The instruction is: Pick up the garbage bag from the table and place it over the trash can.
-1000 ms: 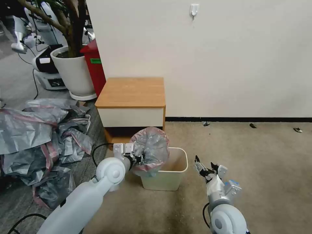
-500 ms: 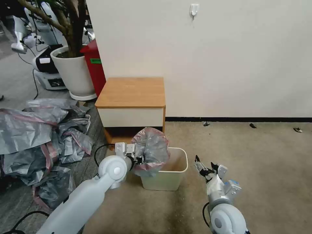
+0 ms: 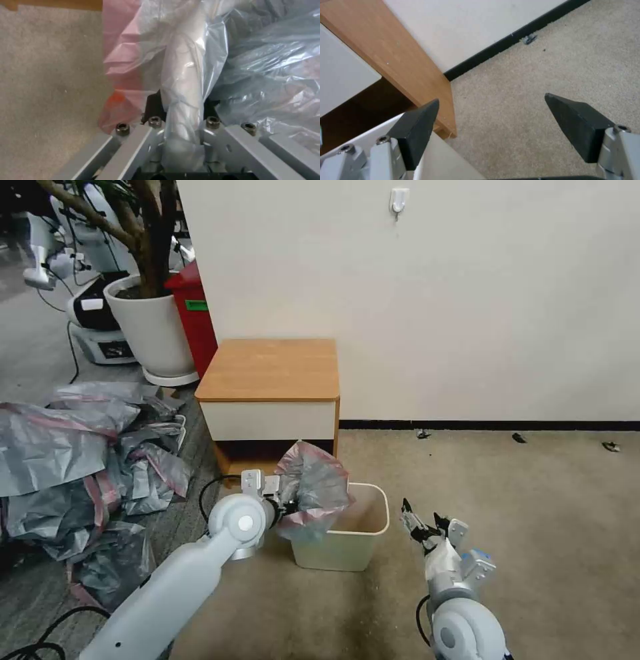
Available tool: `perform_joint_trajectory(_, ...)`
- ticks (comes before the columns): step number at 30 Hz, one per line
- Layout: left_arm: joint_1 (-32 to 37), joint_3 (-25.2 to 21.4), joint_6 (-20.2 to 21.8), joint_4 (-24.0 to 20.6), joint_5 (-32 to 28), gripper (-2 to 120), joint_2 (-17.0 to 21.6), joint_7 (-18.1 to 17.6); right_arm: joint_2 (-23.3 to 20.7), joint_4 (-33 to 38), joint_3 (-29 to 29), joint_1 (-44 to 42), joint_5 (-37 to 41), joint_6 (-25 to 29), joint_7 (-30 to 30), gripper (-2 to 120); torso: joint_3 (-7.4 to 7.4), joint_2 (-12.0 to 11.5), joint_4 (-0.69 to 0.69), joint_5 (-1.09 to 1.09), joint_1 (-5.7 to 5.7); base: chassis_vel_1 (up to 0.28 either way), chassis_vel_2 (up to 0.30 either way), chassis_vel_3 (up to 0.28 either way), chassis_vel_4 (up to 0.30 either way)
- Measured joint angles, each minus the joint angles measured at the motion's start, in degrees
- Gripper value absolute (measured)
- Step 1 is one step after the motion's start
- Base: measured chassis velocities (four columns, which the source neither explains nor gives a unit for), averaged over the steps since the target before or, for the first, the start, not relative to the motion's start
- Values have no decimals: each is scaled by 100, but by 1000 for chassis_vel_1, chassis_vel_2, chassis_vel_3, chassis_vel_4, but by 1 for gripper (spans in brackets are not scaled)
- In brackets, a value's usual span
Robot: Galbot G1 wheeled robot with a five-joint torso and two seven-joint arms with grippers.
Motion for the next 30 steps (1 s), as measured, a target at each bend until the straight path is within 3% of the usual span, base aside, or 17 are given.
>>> perform_joint_trajectory(14,0,-100,87,-1,-239,2,70,-125,-208,382,91,-27,-301,133,-132,86,0,0,-1,-1,0,0,0,0,0)
perform_joint_trajectory(18,106,-188,35,-124,16,2,176,104,-543,659,48,-43,-330,148,-320,90,0,0,-1,0,0,0,0,0,0)
perform_joint_trajectory(21,275,-197,-196,-258,731,2,382,644,-1385,1182,-235,60,131,8,-863,92,0,0,0,-1,0,0,0,0,0)
perform_joint_trajectory(22,275,-197,-196,-258,731,2,382,644,-1385,1182,-235,60,131,8,-863,92,0,0,0,-1,0,0,0,0,0)
perform_joint_trajectory(26,522,-234,-408,-387,1412,2,555,1164,-2305,1511,-662,547,1236,-419,-1358,91,0,0,0,0,0,0,0,0,0)
perform_joint_trajectory(27,522,-234,-408,-387,1412,2,555,1164,-2305,1511,-662,547,1236,-419,-1358,91,0,0,0,0,0,0,0,0,0)
perform_joint_trajectory(30,728,-285,-520,-512,1799,2,651,1490,-2852,1584,-997,1020,1976,-787,-1640,91,0,0,0,0,0,0,0,0,0)
